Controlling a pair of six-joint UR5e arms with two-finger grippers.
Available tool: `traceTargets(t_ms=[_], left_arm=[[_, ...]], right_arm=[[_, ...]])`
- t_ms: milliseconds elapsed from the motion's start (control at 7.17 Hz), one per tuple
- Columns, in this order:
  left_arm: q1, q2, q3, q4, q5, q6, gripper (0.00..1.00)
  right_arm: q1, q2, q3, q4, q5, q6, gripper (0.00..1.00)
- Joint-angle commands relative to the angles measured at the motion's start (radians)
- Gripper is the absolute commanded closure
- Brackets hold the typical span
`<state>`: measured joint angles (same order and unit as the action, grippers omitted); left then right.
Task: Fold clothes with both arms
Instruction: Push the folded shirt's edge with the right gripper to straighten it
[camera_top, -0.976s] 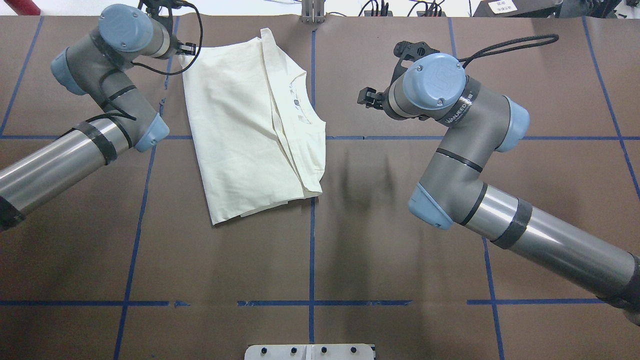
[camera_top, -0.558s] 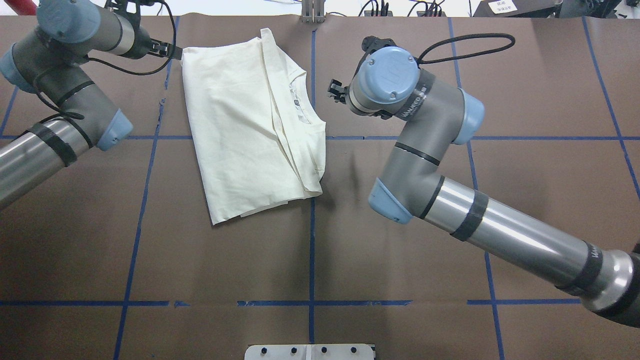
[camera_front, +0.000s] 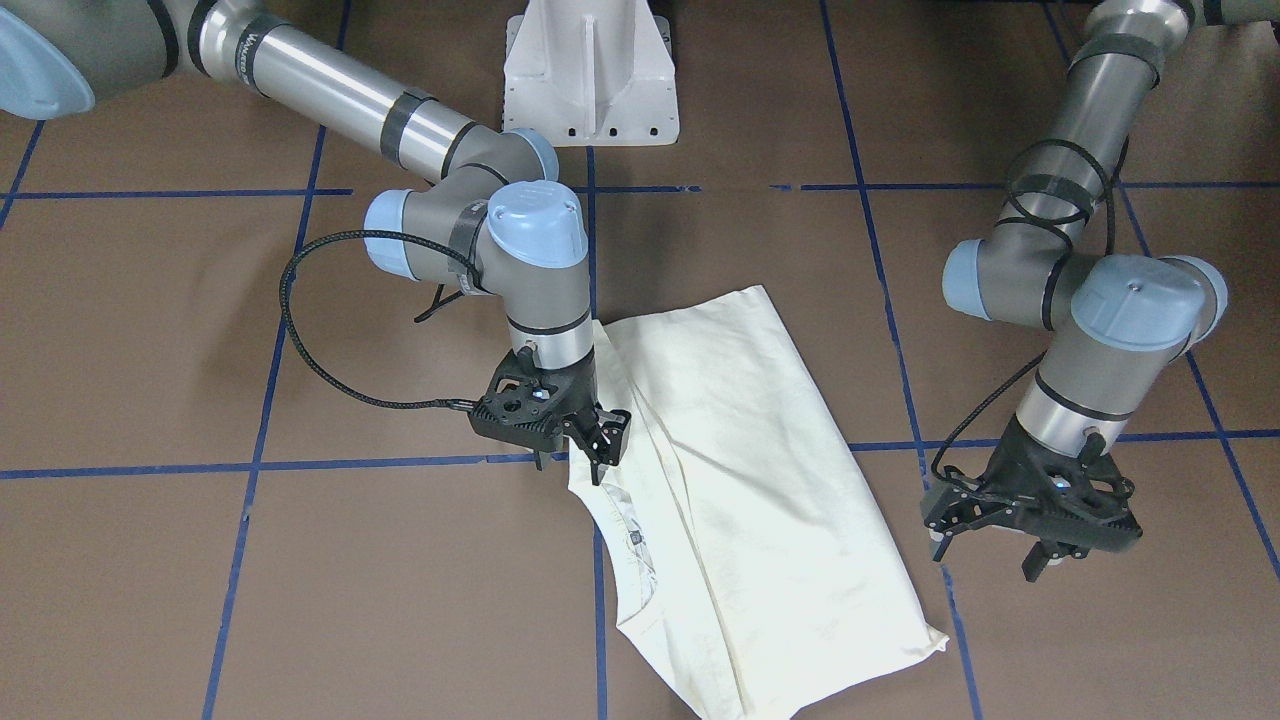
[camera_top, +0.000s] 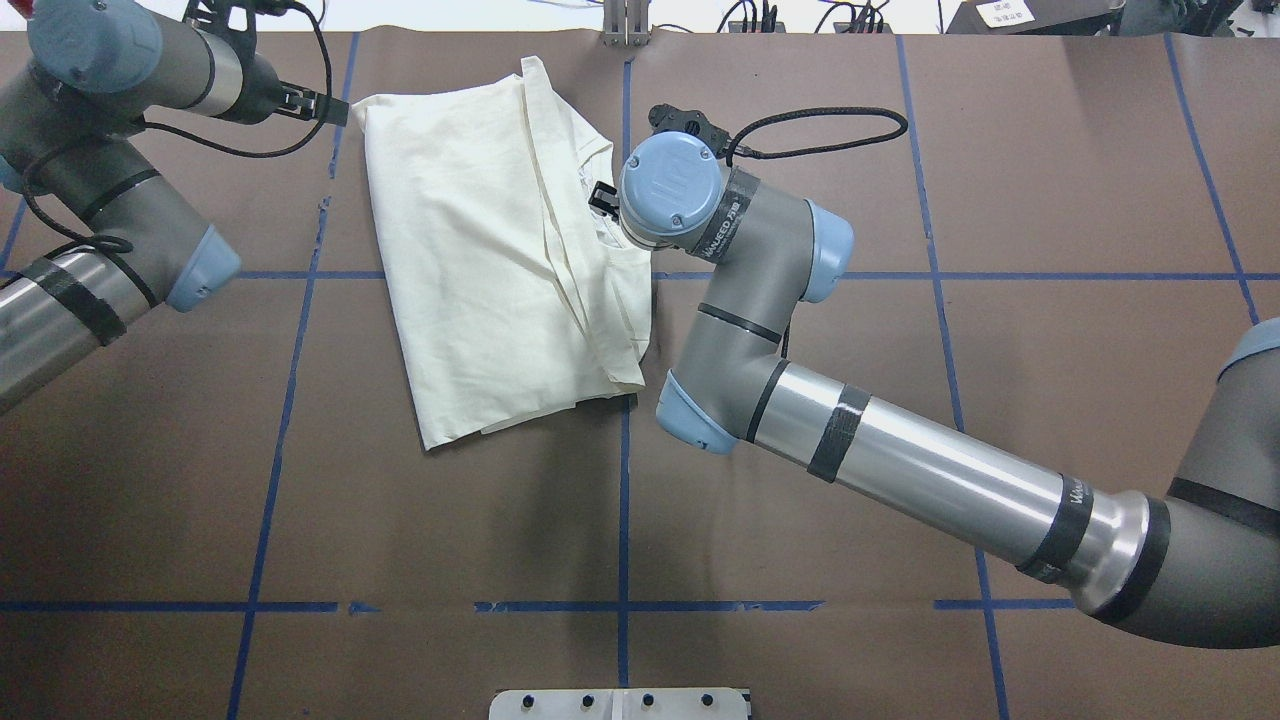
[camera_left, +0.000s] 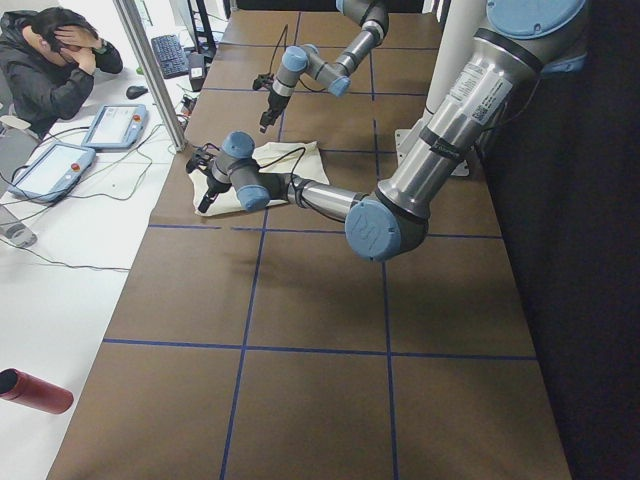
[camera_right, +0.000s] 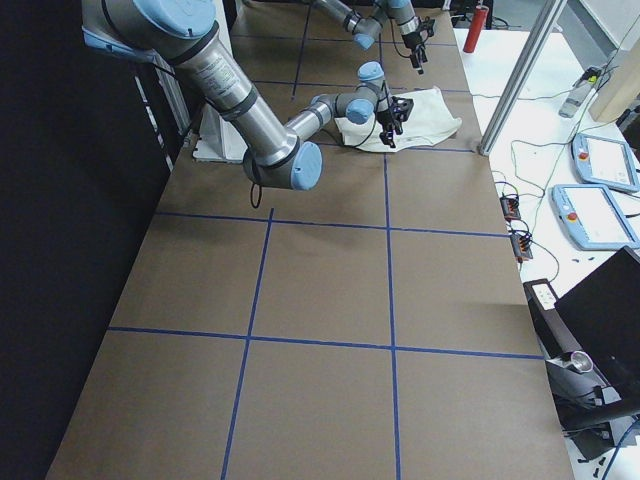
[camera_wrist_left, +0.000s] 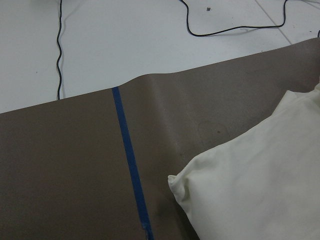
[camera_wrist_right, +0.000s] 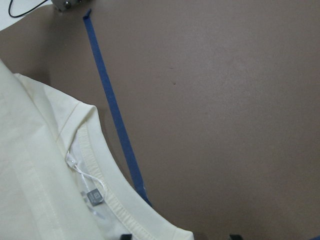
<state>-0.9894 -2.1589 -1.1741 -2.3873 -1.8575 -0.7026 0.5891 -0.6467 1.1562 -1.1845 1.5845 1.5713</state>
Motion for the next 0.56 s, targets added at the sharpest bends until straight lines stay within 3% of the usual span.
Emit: traceTargets(t_ms=[0,418], left_arm=[[0.0,0.001,-0.001,-0.001,0.0,0.0,0.0],[0.001,0.001,-0.001,-0.001,0.0,0.0,0.0]], right_arm=[[-0.026,0.001,-0.025,0.003,-0.007,-0.008,0.45],[-0.046,-0.001,-0.038,0.0,-0.037,-0.011,0.49]])
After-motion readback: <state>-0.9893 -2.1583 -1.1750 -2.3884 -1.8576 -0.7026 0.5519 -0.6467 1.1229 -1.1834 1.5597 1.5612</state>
